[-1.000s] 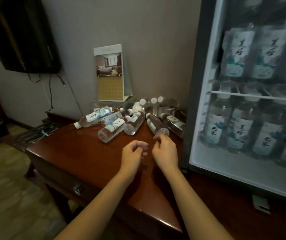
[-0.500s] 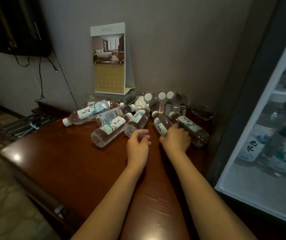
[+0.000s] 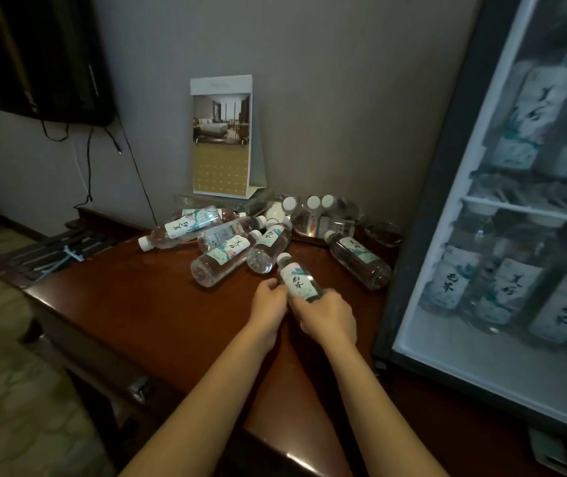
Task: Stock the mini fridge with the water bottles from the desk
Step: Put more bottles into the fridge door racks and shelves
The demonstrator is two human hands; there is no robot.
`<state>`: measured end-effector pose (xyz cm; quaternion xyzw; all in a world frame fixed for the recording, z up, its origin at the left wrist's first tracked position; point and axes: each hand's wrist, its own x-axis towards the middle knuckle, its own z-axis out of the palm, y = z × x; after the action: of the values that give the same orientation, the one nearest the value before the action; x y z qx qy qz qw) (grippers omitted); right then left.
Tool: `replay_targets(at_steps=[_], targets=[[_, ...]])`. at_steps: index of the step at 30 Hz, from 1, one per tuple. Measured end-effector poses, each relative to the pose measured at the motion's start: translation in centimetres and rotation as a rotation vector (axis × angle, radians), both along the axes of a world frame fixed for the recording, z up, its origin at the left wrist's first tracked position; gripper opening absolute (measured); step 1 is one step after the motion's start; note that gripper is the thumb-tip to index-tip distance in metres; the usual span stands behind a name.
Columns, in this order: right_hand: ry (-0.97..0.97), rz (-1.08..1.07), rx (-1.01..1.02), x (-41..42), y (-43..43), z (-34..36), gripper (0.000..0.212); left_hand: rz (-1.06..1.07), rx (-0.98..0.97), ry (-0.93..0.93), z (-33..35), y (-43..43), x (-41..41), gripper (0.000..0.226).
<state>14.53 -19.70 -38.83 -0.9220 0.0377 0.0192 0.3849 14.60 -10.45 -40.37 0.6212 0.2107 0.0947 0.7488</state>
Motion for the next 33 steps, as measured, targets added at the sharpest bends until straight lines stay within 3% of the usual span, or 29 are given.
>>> replay_targets(at_steps=[2,7,11,22,27,33], targets=[[-0.016,0.036,0.101,-1.8,-0.8,-0.2,0.058,-0.041,-0.096,-0.017,1.5,-0.4,-1.9,0.025],[-0.141,0.180,0.366,-6.1,-3.1,1.5,0.060,-0.002,-0.296,-0.152,4.5,-1.3,-5.3,0.037],[-0.144,0.280,0.479,-8.5,-5.3,3.8,0.057,-0.056,-0.306,-0.307,6.9,-2.9,-8.1,0.045],[-0.135,0.309,0.606,-13.7,-13.7,5.7,0.066,-0.275,-0.258,-0.439,9.6,-11.2,-12.6,0.035],[-0.259,0.258,0.631,-16.7,-18.6,7.2,0.065,-0.440,-0.205,-0.513,11.0,-16.3,-13.7,0.037],[-0.502,0.102,0.462,-21.2,-24.1,10.7,0.059,-0.557,-0.251,-0.640,14.6,-22.8,-16.7,0.040]])
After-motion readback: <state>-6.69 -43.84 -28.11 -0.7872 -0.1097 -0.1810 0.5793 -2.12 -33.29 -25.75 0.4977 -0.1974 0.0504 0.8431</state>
